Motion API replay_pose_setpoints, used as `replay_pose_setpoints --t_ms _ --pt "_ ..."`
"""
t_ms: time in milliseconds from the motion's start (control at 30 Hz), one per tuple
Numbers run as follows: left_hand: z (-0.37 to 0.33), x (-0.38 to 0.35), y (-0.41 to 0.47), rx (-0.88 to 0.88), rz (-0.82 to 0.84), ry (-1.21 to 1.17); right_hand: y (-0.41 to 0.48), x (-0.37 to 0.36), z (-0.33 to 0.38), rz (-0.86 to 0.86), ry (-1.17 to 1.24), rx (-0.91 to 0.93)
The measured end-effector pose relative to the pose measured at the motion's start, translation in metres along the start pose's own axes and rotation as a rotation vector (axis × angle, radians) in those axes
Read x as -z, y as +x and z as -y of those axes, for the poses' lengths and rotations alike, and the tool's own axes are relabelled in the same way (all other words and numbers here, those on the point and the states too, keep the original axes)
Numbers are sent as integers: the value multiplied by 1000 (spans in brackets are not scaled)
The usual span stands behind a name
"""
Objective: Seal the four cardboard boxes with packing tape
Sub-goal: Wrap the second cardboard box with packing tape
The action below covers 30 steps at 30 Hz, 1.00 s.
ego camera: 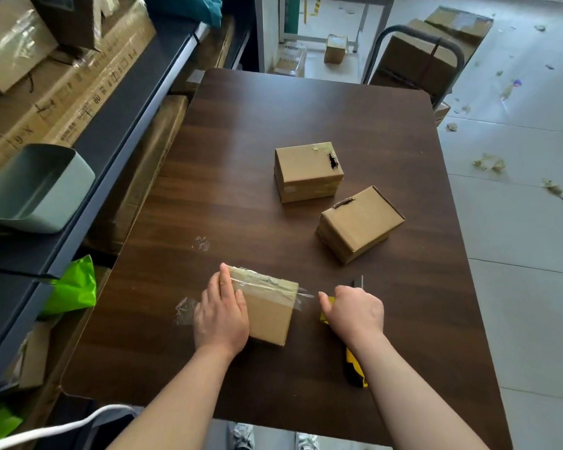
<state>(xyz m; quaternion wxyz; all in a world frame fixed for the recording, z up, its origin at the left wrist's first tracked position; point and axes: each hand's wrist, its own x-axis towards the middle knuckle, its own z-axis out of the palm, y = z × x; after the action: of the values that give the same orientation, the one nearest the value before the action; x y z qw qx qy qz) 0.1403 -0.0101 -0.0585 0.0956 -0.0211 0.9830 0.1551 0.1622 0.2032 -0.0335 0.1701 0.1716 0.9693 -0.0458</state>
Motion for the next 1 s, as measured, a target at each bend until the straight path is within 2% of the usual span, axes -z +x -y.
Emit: replay_pose_setpoints --t_ms 167,333,400,467,533,600,700,833,1000 --pt "-1 3 1 -3 48 49 -1 2 5 7 -7 1" --pt "-20 14 -9 -87 -90 92 -4 0 5 -11 26 7" --pt "-36 11 -19 -142 8 129 -5 -2 6 3 46 8" --pt "-46 0 -26 -131 159 207 -5 -3 7 19 61 14" --pt "-49 -7 -25 -99 218 235 -6 -3 5 47 87 4" --pt "-47 -5 -21 -78 222 185 -7 -2 -1 63 163 -23" --pt "-38 5 -12 -71 223 58 -8 8 -5 -27 296 0" --pt "-14 29 7 -64 226 -184 -4 44 10 -133 428 133" --pt "17 51 19 -38 254 -480 5 62 39 -141 487 217"
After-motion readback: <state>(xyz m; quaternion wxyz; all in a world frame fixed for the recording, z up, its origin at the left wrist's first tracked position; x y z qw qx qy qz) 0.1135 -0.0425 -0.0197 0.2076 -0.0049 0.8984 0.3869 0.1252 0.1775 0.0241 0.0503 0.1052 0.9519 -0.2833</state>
